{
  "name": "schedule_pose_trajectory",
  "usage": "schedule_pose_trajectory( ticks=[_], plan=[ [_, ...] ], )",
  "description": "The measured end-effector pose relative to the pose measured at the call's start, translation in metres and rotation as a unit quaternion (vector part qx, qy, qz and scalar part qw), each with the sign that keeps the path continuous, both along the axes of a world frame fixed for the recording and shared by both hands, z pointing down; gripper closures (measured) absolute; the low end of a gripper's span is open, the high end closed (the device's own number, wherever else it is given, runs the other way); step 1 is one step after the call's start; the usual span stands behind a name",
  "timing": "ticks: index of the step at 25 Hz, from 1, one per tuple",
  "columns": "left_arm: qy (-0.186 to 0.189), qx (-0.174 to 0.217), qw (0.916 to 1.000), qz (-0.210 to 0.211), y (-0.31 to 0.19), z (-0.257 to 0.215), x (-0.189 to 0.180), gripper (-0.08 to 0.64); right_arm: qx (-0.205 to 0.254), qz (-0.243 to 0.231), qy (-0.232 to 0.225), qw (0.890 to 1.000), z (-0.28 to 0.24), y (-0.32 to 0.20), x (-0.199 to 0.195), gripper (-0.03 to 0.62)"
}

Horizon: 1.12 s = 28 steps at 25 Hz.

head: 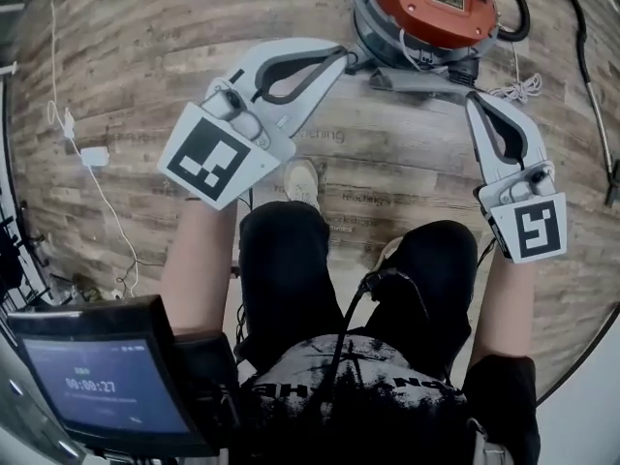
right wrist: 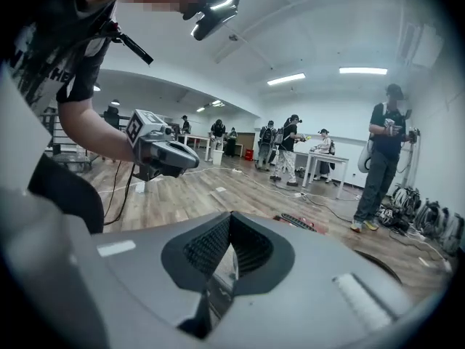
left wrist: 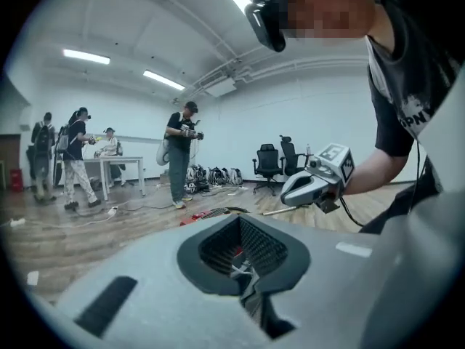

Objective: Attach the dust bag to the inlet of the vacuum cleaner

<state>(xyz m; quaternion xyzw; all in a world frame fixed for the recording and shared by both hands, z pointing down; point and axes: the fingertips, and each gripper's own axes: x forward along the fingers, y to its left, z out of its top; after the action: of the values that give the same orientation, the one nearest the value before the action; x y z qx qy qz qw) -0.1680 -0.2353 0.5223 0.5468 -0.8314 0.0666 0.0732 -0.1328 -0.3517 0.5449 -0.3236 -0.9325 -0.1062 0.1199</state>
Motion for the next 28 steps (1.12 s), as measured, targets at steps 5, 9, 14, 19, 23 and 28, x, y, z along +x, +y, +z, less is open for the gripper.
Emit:
schedule_pose_trajectory(
  ticks=[5, 9, 14, 19, 23, 28],
  plan=[
    [0.015, 0.008, 0.9981, -0.059, 0.042, -0.089, 0.014, 0.558, -0.018, -0.058, 0.03, 0.998, -0.095, 0.041, 0.019, 0.586],
    [0.032, -0.009, 0.9978, -0.057, 0.059, -0.184, 0.034, 0.558, -0.027, -0.097, 0.028, 0.995, -0.2, 0.072, 0.017, 0.586],
    [0.09, 0.025, 0.9927, -0.076, 0.093, -0.309, 0.053, 0.558, -0.055, -0.13, 0.011, 0.99, -0.332, 0.14, 0.025, 0.586],
    [0.091, 0.035, 0.9934, -0.061, 0.117, -0.379, 0.057, 0.558, -0.058, -0.113, 0.041, 0.991, -0.397, 0.169, 0.03, 0.587],
    [0.057, 0.034, 0.9968, -0.045, 0.126, -0.406, 0.048, 0.558, -0.065, -0.094, 0.017, 0.993, -0.421, 0.181, 0.022, 0.586],
    [0.035, 0.037, 0.9984, -0.022, 0.128, -0.426, 0.051, 0.558, -0.064, -0.071, -0.005, 0.995, -0.448, 0.182, 0.014, 0.586]
  ],
)
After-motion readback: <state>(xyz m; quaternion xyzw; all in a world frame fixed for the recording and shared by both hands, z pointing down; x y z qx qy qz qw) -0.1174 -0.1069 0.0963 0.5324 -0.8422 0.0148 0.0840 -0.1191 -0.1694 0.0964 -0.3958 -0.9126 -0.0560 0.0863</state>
